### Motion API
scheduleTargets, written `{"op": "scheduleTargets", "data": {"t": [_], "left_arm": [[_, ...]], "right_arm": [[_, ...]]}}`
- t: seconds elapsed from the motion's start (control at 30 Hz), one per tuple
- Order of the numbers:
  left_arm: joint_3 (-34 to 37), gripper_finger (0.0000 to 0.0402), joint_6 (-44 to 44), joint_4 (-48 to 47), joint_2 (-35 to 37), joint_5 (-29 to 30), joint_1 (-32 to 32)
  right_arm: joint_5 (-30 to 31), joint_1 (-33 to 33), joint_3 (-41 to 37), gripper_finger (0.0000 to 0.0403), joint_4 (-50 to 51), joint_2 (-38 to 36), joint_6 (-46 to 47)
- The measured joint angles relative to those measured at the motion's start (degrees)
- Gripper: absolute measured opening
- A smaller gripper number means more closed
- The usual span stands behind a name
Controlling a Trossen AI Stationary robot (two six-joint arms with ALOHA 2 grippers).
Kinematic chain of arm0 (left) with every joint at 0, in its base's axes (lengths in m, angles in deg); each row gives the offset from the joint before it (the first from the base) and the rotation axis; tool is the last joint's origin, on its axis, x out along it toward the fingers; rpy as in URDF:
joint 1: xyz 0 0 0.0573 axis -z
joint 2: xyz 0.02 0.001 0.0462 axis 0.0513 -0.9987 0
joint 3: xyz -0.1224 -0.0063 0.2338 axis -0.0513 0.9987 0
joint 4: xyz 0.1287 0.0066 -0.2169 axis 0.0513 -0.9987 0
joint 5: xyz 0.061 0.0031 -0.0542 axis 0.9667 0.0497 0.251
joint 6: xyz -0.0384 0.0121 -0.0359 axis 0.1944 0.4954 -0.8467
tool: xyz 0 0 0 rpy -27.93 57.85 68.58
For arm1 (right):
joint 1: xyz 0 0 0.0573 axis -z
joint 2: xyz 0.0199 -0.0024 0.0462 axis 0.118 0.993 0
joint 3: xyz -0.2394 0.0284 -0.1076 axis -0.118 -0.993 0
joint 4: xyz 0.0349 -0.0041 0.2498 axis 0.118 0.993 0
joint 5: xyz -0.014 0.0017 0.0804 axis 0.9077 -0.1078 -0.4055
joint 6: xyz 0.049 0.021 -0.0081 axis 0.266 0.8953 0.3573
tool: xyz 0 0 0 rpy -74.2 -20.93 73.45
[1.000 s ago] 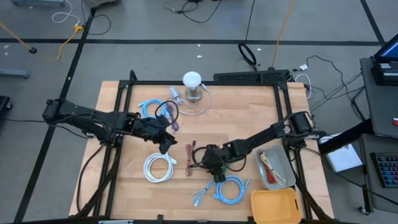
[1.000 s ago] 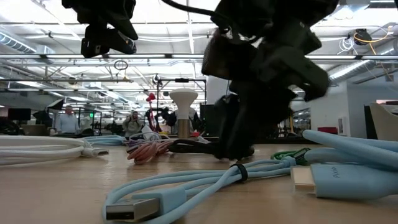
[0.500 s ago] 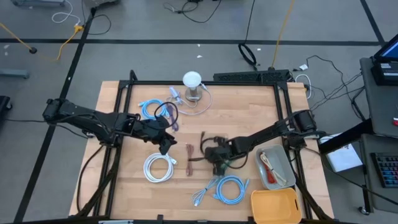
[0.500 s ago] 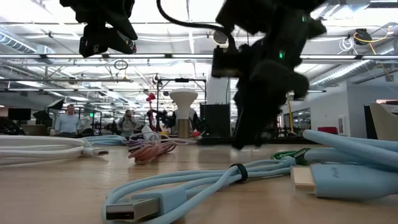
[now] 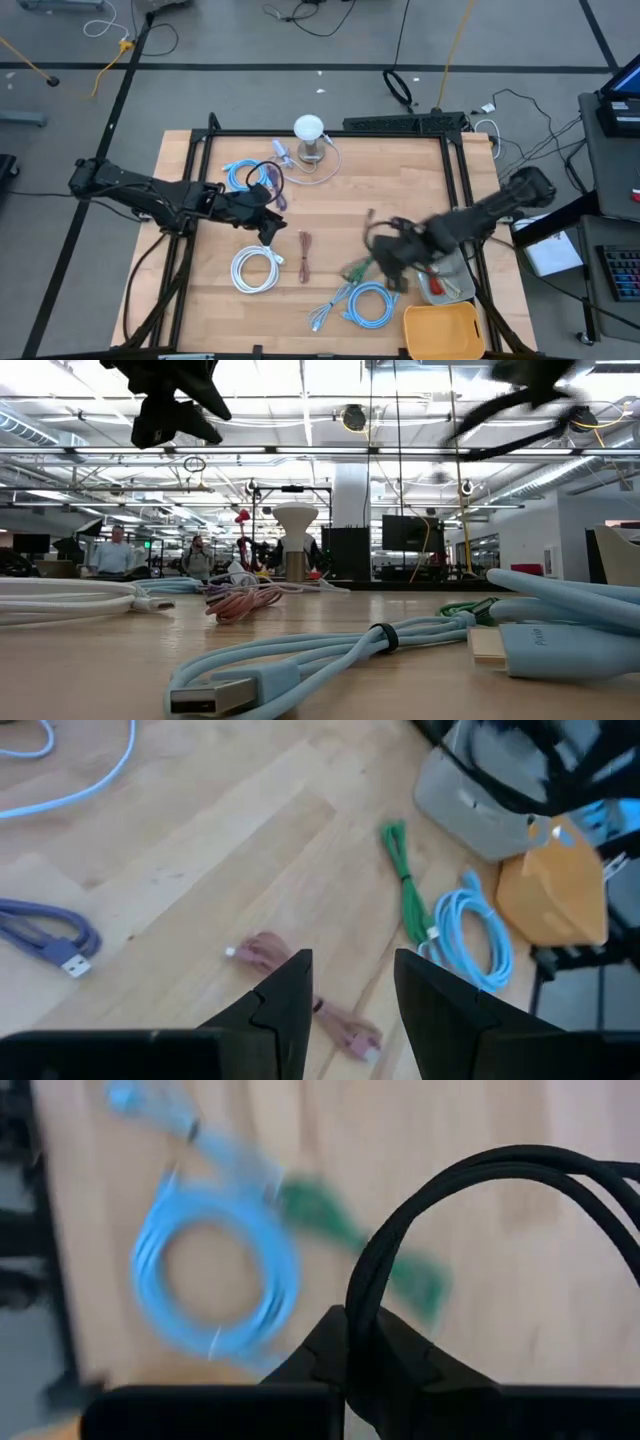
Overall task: Pick & Place USB Port
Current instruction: Put the black HDMI cable into the yellow bin
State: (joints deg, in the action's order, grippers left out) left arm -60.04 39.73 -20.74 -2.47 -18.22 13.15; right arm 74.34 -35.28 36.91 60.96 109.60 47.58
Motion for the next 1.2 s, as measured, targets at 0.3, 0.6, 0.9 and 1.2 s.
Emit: {"op": "scheduleTargets", "data": {"t": [0.3, 0.6, 0.9, 1.2], "left_arm": [[0.0, 0.0145, -8.2, 7.1, -0.3, 8.0, 3.8], [0.0, 0.0145, -14.7, 18.8, -6.7, 10.5, 8.4], [0.0, 0.0145, -19.8, 38.7, -19.4, 10.1, 12.9], [0.0, 0.0145, -22.5, 44.8, -24.8, 8.7, 13.2]], "right_arm": [[4.6, -26.3, 0.0, 0.0013, 8.9, -1.3, 33.6], [5.9, -40.6, 0.0, 0.0013, 10.8, 7.4, 39.9], [4.9, -46.8, 0.0, 0.0013, 5.0, 15.5, 41.5], [9.4, -47.0, 3.5, 0.0013, 8.7, 15.1, 41.3]]}}
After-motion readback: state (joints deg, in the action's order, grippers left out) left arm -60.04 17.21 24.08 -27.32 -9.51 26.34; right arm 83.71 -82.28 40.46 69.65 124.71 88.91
